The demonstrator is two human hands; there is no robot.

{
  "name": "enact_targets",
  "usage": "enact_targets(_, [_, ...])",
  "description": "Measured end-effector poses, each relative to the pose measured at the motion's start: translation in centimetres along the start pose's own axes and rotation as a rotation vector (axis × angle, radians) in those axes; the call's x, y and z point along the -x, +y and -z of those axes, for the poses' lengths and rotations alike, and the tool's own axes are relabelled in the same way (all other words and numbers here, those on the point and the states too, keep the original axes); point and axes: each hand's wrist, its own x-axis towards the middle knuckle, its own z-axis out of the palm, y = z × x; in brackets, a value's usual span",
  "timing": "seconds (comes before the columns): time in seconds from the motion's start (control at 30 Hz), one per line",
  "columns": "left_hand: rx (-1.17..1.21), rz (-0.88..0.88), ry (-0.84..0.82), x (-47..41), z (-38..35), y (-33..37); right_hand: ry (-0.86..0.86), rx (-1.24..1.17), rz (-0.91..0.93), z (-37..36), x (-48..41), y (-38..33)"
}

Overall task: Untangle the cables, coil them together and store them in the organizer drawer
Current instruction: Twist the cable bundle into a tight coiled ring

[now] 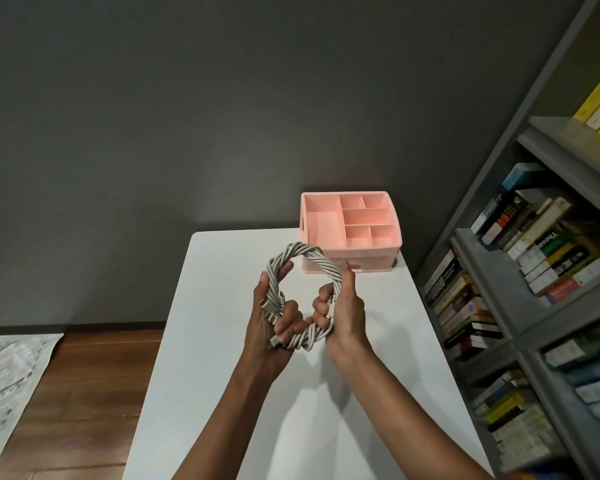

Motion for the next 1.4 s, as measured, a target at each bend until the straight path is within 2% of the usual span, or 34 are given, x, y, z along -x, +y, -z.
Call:
enact_targets(0.17, [-0.064, -0.001, -0.004, 0.1, -0.1, -0.3, 0.053, -0.037, -0.037, 0.0, 0.0, -0.1])
enact_targets(0.3, [0.009, 0.039, -0.054, 0.0, 0.4, -0.2, 0.042, -0.192, -0.079, 0.3, 0.0, -0.3])
enact_targets(0.4, [0.095, 0.077, -0.301, 0.4, 1.5, 0.0, 0.017, -0.34, -0.117, 0.7, 0.1, -0.7])
enact_targets(0.47, [-0.007, 0.052, -0.42, 0.6, 2.2, 0.1, 0.006, -0.36, -0.126, 0.9, 0.2, -0.9])
enact_targets(0.83, [-0.466, -0.022, -0.07, 0.8, 1.0, 0.1, 0.111, -0.123, 0.07, 1.0, 0.8, -1.1])
enact_targets(1.1, [-0.215, 0.044, -0.111, 0.7, 0.3, -0.2, 0.18, -0.097, 0.169, 1.0, 0.9, -1.2])
enact_targets(1.3, [0.111, 0.067, -0.331, 1.0, 0.8, -0.2, 0.181, -0.23, 0.105, 1.3, 0.8, -1.6])
enact_targets(1.4, [0.208, 0.049, -0.29, 0.9, 0.3, -0.5, 0.163, -0.295, 0.096, 1.3, 0.8, -1.7])
